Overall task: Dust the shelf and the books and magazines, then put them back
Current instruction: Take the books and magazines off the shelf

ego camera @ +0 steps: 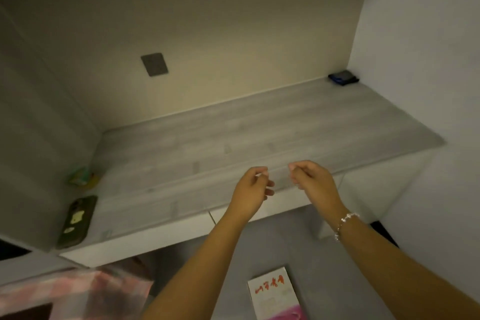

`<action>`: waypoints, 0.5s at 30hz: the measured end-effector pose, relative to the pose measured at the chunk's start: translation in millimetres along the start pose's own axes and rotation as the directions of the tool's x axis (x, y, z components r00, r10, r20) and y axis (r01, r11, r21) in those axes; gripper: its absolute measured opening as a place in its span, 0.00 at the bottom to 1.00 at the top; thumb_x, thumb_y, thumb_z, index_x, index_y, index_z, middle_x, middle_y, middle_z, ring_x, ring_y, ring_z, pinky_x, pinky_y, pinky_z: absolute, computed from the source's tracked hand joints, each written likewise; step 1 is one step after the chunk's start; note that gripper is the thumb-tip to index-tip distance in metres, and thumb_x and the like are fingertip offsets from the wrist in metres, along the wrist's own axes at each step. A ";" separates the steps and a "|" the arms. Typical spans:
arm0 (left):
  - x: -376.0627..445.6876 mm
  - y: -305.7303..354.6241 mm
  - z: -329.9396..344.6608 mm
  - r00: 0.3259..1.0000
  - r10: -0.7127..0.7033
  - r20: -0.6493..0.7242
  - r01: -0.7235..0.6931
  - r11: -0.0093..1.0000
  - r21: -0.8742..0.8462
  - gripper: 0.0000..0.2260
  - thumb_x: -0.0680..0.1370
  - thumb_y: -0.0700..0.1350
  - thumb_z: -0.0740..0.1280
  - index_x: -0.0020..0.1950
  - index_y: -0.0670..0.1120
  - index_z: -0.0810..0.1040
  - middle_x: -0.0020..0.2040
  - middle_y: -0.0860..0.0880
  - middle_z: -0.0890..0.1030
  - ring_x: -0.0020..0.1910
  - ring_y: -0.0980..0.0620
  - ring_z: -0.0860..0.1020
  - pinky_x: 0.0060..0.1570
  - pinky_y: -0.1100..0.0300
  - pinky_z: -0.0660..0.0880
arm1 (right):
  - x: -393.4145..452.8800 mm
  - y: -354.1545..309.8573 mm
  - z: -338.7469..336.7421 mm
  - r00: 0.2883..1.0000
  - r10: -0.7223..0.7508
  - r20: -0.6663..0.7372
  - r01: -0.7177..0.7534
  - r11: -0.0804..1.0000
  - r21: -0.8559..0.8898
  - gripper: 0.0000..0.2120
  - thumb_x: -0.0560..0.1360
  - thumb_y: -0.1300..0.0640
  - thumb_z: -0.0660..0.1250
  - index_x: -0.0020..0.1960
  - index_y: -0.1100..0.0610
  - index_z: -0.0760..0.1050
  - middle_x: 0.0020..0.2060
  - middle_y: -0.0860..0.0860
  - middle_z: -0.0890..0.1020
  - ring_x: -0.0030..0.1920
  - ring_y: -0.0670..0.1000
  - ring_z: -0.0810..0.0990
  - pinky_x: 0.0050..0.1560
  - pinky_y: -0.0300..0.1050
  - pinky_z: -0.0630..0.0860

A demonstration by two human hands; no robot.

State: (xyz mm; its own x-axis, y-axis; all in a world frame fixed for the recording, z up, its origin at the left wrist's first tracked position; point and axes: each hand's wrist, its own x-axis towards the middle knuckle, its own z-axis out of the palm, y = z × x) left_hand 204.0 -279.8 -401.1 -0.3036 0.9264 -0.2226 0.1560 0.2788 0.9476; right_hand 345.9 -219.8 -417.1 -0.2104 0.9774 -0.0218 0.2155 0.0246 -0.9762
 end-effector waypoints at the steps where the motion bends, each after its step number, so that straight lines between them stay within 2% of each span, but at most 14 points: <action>1: 2.5 9.8 3.7 1.000 0.022 0.003 -0.022 1.000 -0.003 0.09 0.83 0.46 0.57 0.61 0.48 0.72 0.49 0.48 0.80 0.42 0.52 0.80 0.44 0.62 0.76 | 3.9 -5.2 -10.6 1.000 -0.012 -0.026 0.013 1.000 0.015 0.03 0.77 0.53 0.66 0.46 0.50 0.78 0.42 0.48 0.83 0.45 0.47 0.81 0.48 0.42 0.76; 5: 18.8 37.7 31.8 0.997 0.075 0.019 -0.075 0.997 0.002 0.10 0.83 0.46 0.57 0.62 0.49 0.72 0.48 0.51 0.80 0.41 0.54 0.80 0.46 0.60 0.76 | 19.7 -13.5 -55.5 0.994 -0.055 -0.098 0.062 0.996 0.067 0.03 0.76 0.53 0.67 0.44 0.48 0.78 0.41 0.49 0.83 0.44 0.49 0.81 0.47 0.44 0.77; 10: 55.5 62.7 92.1 0.994 0.110 0.016 -0.110 0.994 -0.014 0.08 0.82 0.44 0.57 0.59 0.50 0.73 0.49 0.49 0.80 0.42 0.54 0.80 0.46 0.61 0.76 | 55.2 1.6 -120.0 0.987 -0.079 -0.143 0.091 0.993 0.076 0.02 0.76 0.53 0.67 0.46 0.48 0.78 0.41 0.50 0.83 0.43 0.49 0.81 0.45 0.42 0.76; 15: 112.2 84.8 169.2 0.994 0.090 -0.062 -0.094 0.993 -0.067 0.09 0.82 0.44 0.57 0.60 0.48 0.73 0.49 0.49 0.80 0.42 0.53 0.80 0.46 0.61 0.76 | 124.6 23.6 -193.7 0.994 -0.076 -0.074 0.080 0.996 0.050 0.03 0.75 0.55 0.68 0.47 0.47 0.78 0.42 0.48 0.83 0.44 0.48 0.81 0.47 0.41 0.76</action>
State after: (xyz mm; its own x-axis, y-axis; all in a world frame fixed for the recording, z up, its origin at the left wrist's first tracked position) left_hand 342.2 -109.5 -384.5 -0.3462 0.9302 -0.1218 0.1205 0.1728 0.9775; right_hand 509.5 -56.7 -401.0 -0.1548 0.9855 0.0690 0.1502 0.0925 -0.9843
